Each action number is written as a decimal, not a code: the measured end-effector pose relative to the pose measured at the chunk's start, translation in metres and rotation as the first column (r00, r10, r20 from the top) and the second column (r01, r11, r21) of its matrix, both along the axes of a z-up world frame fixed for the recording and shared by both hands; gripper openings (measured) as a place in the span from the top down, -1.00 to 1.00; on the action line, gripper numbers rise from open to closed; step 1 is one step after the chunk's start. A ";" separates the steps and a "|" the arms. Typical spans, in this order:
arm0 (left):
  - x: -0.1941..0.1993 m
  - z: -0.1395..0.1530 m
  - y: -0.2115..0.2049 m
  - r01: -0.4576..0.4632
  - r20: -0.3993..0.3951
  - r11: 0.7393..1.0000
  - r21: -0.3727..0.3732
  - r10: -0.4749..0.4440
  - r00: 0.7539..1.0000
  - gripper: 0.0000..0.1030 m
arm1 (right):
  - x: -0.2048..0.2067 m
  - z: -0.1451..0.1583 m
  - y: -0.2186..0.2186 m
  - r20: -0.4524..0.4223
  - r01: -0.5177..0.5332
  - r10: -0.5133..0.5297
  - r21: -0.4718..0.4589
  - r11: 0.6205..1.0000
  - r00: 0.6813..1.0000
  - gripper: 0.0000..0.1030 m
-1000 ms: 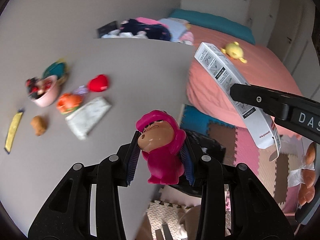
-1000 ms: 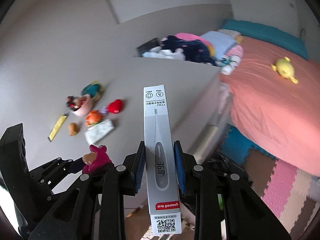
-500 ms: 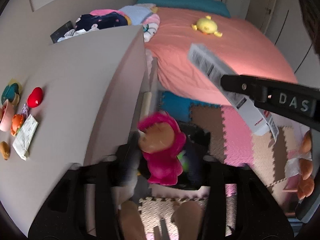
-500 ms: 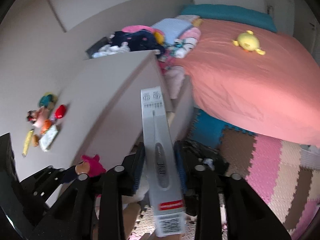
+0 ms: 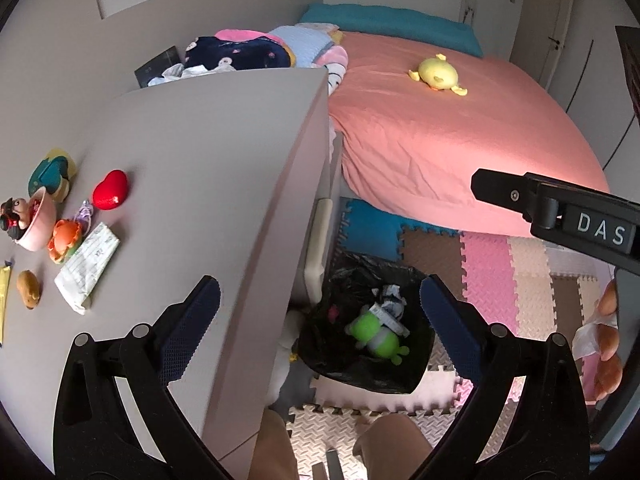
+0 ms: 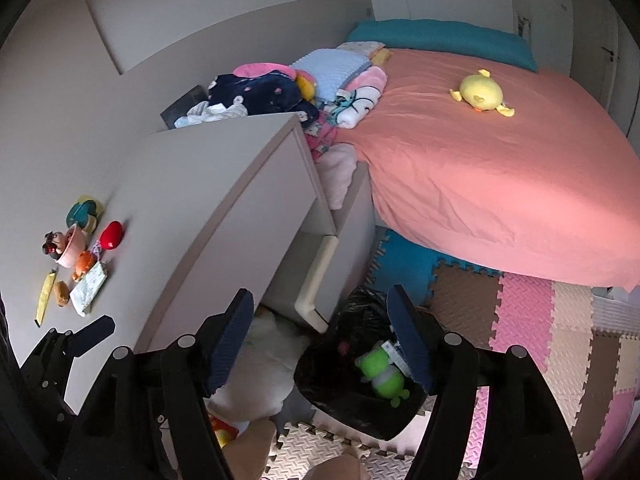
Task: Collect trash
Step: 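Carry the doll and thermometer box to the bin and release both, then grasp the brown bear toy with the left tool while the right tool grasps the paper note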
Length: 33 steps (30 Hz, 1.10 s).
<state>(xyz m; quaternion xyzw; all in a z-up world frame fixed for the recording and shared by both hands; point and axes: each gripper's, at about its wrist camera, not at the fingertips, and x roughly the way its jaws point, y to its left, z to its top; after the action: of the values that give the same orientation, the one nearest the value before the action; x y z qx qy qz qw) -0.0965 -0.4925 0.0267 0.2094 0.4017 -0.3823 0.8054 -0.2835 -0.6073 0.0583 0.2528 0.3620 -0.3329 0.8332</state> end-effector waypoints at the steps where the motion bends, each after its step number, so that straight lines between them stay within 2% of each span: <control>1: 0.001 0.001 0.003 -0.005 -0.001 1.000 -0.005 0.005 1.000 -0.88 | 0.003 0.001 0.003 -0.001 -0.005 0.005 -0.002 1.000 1.000 -0.36; 6: 0.010 0.005 0.020 -0.025 -0.016 0.999 -0.027 0.025 1.000 -0.88 | 0.017 0.004 0.016 0.009 -0.033 0.033 0.004 0.999 0.999 -0.36; 10: 0.018 0.008 0.038 -0.056 0.006 0.998 -0.027 0.056 0.998 -0.88 | 0.035 0.009 0.034 0.019 -0.084 0.084 -0.006 0.996 0.996 -0.36; 19: 0.058 0.016 0.099 -0.183 0.033 0.983 -0.026 0.184 0.982 -0.88 | 0.099 0.011 0.084 0.009 -0.236 0.236 -0.007 0.972 0.972 -0.36; 27: 0.100 0.017 0.172 -0.304 0.053 0.952 -0.030 0.305 0.951 -0.88 | 0.155 -0.001 0.123 -0.016 -0.321 0.321 0.020 0.947 0.947 -0.36; 31: 0.125 0.016 0.199 -0.383 0.056 0.923 -0.026 0.384 0.922 -0.88 | 0.183 -0.006 0.141 -0.021 -0.342 0.343 0.038 0.939 0.939 -0.36; 33: 0.139 0.016 0.213 -0.423 0.033 0.905 -0.040 0.425 0.905 -0.88 | 0.196 -0.009 0.147 -0.016 -0.348 0.349 0.057 0.936 0.937 -0.36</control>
<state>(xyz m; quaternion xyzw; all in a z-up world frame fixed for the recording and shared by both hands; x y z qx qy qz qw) 0.0424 -0.2795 0.0427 0.1119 0.4148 -0.2002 0.8805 -0.0875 -0.4607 0.0495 0.2023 0.4206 -0.1736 0.8672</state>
